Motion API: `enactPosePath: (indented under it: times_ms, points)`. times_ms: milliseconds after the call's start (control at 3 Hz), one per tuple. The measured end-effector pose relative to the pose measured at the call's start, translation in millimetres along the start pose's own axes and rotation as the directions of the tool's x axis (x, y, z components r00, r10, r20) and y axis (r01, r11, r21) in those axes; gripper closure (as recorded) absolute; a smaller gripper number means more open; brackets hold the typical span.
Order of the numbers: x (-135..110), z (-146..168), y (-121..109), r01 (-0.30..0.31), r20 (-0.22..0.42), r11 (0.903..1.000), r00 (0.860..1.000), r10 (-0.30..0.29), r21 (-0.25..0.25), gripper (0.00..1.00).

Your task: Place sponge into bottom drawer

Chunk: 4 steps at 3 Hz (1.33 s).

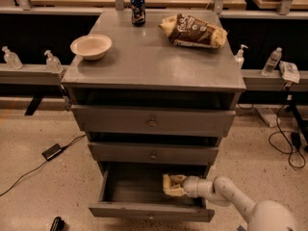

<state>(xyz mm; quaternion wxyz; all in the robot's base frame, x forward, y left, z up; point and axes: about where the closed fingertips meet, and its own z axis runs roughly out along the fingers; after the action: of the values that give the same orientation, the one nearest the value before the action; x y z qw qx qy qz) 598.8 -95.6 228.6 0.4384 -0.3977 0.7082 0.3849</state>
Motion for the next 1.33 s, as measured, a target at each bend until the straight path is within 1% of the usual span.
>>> enactPosePath:
  times_ms: [333, 667, 1333]
  points:
    - [21.1, 4.9, -12.5, -0.001, -0.042, 0.9999, 0.999, 0.001, 0.014, 0.82]
    - [35.4, 10.1, -18.9, 0.006, -0.101, 0.9998, 0.995, -0.004, 0.020, 0.53]
    - [34.6, 14.6, -15.3, 0.003, -0.094, 0.9999, 0.996, -0.002, 0.012, 0.05]
